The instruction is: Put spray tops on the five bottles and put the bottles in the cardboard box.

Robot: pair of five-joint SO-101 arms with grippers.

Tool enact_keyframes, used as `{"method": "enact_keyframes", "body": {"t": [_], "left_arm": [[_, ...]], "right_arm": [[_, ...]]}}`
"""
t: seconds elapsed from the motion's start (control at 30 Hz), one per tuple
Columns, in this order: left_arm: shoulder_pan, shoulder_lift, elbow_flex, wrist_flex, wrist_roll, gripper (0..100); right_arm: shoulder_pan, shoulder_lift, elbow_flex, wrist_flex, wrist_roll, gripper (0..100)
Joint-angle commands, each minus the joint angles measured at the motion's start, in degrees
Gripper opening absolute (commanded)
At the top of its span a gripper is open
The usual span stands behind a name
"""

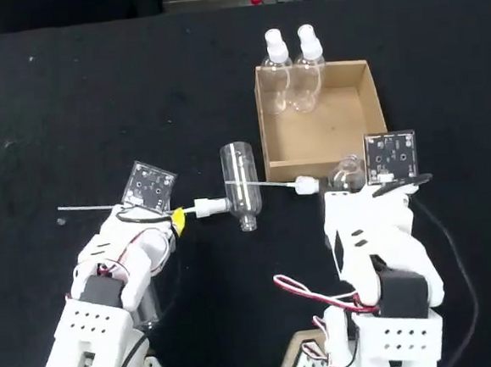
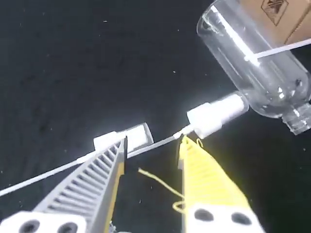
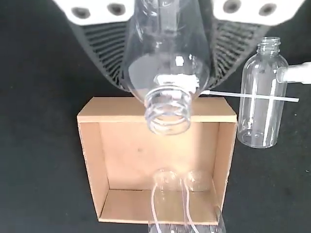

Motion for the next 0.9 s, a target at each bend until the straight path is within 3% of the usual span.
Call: {"method": "enact_keyframes", "body": {"t": [0.0, 0.1, 0.3, 0.7, 0.87], "left_arm": [[1.63, 0.18, -3.65, 0.35, -3.96, 18], [2.15, 0.44, -5.49, 5.01, -11.43, 18], [7.52, 12.92, -18.24, 14.77, -12.31, 18], [10.51, 43.16, -33.10, 10.29, -12.75, 18], [9.89, 49.23, -38.73, 10.90, -19.87, 18]], "right_arm": [[-0.62, -1.10, -0.04, -1.76, 0.62, 1.1], [-0.62, -1.10, -0.04, -1.76, 0.62, 1.1], [-0.09, -1.63, 1.63, -2.46, 0.62, 1.1], [-0.09, -1.63, 10.33, -8.88, 0.09, 1.1], [-0.62, -1.63, 13.76, -12.31, 0.00, 1.1]]}}
